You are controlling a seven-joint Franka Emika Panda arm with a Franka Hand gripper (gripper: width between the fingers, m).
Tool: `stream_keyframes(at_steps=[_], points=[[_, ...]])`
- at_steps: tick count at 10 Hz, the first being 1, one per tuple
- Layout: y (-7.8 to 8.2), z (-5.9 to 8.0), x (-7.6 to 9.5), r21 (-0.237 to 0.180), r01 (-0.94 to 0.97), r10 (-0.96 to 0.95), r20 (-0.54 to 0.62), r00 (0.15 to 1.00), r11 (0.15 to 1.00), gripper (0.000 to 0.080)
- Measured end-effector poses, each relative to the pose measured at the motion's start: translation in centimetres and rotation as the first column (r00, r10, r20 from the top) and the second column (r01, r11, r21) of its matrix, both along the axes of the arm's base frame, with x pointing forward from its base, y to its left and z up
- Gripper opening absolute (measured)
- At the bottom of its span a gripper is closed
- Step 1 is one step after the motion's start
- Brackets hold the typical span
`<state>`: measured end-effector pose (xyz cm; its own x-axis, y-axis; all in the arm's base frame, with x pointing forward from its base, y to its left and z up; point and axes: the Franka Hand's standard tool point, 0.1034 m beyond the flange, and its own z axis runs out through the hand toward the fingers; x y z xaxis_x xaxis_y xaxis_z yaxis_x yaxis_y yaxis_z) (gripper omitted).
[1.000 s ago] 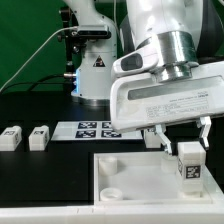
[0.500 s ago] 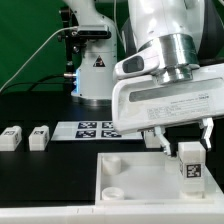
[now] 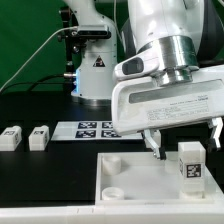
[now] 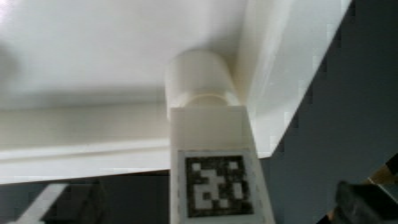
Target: Assemble one leg
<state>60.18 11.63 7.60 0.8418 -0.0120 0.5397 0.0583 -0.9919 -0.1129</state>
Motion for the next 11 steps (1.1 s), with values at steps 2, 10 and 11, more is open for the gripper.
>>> stream_keyframes(at_steps=[2, 10, 11], points=[[0.0, 0.0, 0.0, 0.0, 0.0, 0.0, -0.001, 1.0, 1.0, 0.0649], [-0.9, 4.2, 0.3, 0.007, -0.011, 0.012, -0.203, 0.979, 1.0, 0.0649], [-0.9, 4.3, 0.4, 0.015, -0.02, 0.023, -0.296, 0.955, 1.0, 0.0649]])
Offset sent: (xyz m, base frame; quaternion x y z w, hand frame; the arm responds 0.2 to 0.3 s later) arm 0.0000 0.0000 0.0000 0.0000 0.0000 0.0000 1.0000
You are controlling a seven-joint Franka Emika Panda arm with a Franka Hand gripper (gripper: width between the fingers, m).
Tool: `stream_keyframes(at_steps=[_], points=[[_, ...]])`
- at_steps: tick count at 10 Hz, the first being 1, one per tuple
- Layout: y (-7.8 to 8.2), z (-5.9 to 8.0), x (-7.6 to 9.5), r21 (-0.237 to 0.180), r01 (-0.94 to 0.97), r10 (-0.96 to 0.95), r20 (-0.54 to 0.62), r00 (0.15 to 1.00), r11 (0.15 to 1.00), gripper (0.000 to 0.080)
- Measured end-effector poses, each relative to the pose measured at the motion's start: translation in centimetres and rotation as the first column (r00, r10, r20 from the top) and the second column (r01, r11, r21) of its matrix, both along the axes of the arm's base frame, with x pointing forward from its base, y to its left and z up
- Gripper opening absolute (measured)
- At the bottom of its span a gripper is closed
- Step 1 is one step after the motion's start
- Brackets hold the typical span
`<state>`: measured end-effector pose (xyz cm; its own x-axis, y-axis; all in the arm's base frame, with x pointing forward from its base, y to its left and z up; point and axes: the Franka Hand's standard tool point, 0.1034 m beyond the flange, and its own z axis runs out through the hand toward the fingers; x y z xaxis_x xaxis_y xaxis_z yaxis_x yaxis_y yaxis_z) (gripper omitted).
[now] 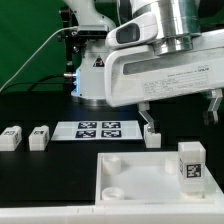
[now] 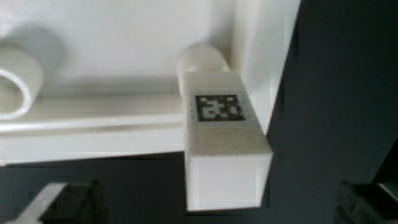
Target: Assemble one leg
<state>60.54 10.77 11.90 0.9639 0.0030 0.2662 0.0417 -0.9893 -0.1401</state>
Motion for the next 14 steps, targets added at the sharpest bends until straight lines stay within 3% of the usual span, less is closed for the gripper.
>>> stream_keyframes(at_steps=[2, 3, 8, 9, 11, 14], points=[[0.4, 0.0, 0.7, 0.021, -0.026, 0.03, -0.215, 0.976, 0.999, 0.0649], [0.5, -0.3, 1.2, 0.029, -0.031, 0.037, -0.265, 0.964, 0.999, 0.0649], [0.5, -0.6, 1.3, 0.031, -0.021, 0.029, -0.281, 0.959, 0.999, 0.0649], [0.7, -0.9, 1.2, 0.024, 0.091, -0.079, -0.303, 0.95, 0.996, 0.0649], [1.5, -1.9, 1.4, 0.021, 0.167, -0.154, -0.29, 0.945, 0.986, 0.0649], [1.0, -4.2, 0.7, 0.02, 0.166, -0.156, -0.246, 0.957, 0.986, 0.0649]])
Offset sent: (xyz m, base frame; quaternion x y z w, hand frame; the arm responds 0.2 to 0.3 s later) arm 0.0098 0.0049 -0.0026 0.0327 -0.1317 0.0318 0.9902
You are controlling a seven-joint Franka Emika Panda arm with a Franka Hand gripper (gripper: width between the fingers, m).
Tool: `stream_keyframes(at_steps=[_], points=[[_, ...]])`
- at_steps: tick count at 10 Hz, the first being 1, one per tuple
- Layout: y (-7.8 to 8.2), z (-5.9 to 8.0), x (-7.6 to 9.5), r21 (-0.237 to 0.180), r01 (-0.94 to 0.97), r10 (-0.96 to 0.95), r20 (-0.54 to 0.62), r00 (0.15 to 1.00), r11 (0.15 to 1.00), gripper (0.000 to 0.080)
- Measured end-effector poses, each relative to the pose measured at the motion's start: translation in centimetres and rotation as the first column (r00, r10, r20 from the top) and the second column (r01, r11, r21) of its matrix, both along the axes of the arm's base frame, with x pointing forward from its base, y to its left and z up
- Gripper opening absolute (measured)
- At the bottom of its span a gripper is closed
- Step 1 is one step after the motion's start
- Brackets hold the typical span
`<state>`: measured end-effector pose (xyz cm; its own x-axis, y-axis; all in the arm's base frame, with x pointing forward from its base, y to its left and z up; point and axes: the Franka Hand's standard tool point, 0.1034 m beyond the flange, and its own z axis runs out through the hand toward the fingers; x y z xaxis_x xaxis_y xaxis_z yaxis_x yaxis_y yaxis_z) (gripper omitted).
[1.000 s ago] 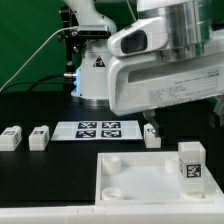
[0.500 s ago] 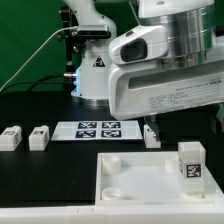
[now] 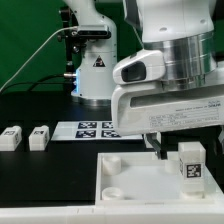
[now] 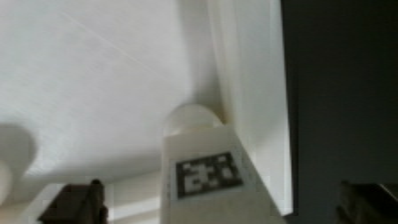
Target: Assemble one leg
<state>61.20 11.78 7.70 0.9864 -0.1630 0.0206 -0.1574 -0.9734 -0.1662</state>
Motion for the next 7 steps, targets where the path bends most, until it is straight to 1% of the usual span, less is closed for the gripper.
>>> stream_keyframes(at_steps=[3, 4, 5, 6, 7], points=[[-0.13, -0.13, 0.23, 0.001, 0.003, -0.003, 0.001, 1.0, 1.0, 0.0649], [-0.14, -0.14, 0.22, 0.001, 0.003, -0.003, 0.0, 1.0, 1.0, 0.0515], [-0.11, -0.14, 0.21, 0.002, 0.015, -0.015, -0.002, 1.0, 1.0, 0.0515], [-0.09, -0.15, 0.21, 0.003, 0.026, -0.026, -0.004, 1.0, 1.0, 0.0372], [-0.16, -0.16, 0.2, 0.003, 0.032, -0.032, -0.005, 0.999, 0.999, 0.0289]])
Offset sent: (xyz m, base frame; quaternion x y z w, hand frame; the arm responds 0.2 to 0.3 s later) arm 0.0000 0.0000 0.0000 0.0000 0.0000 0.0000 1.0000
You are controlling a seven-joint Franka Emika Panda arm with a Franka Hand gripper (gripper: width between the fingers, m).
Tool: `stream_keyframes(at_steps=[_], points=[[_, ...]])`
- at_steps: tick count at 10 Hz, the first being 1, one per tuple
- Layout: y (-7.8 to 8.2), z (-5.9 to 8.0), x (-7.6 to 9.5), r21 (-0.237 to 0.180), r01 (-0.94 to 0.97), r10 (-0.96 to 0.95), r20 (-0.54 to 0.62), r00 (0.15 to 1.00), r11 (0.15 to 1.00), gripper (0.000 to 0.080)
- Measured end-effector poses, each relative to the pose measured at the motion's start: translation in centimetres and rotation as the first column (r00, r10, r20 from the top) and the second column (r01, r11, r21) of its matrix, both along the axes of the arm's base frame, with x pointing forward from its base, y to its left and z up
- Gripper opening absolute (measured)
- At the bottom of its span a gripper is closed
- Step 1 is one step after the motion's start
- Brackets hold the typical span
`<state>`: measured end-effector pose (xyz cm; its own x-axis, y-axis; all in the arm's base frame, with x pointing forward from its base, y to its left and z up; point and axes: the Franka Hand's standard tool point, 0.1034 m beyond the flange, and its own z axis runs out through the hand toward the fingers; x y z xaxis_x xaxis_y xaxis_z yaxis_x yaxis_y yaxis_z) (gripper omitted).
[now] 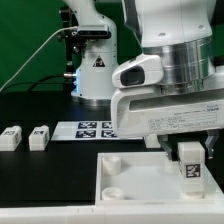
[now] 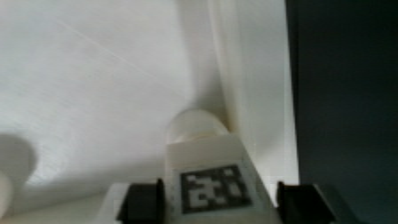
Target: Assemble one leg
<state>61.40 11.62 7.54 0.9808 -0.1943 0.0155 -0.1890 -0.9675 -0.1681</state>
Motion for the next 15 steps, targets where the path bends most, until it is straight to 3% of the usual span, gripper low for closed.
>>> stream_keyframes(at_steps=[3, 5, 7, 9, 11, 13, 14, 15], points=[[0.3, 0.0, 0.0, 0.013, 0.253, -0.252, -0.045, 0.967, 0.967, 0.029], [0.6, 0.0, 0.2, 0.012, 0.494, -0.491, -0.092, 0.866, 0.869, 0.029], [0.8, 0.0, 0.6, 0.009, 0.754, -0.745, -0.143, 0.651, 0.657, 0.029], [0.7, 0.0, 1.0, 0.009, 0.897, -0.879, -0.194, 0.435, 0.442, 0.029], [0.8, 0.0, 1.0, 0.013, 0.897, -0.878, -0.199, 0.436, 0.443, 0.029], [0.8, 0.0, 0.9, 0.013, 0.894, -0.875, -0.198, 0.441, 0.448, 0.0517], [0.8, 0.0, 0.9, 0.021, 0.867, -0.85, -0.188, 0.492, 0.497, 0.0517], [0.8, -0.1, 0.5, 0.025, 0.825, -0.81, -0.176, 0.559, 0.564, 0.0625]])
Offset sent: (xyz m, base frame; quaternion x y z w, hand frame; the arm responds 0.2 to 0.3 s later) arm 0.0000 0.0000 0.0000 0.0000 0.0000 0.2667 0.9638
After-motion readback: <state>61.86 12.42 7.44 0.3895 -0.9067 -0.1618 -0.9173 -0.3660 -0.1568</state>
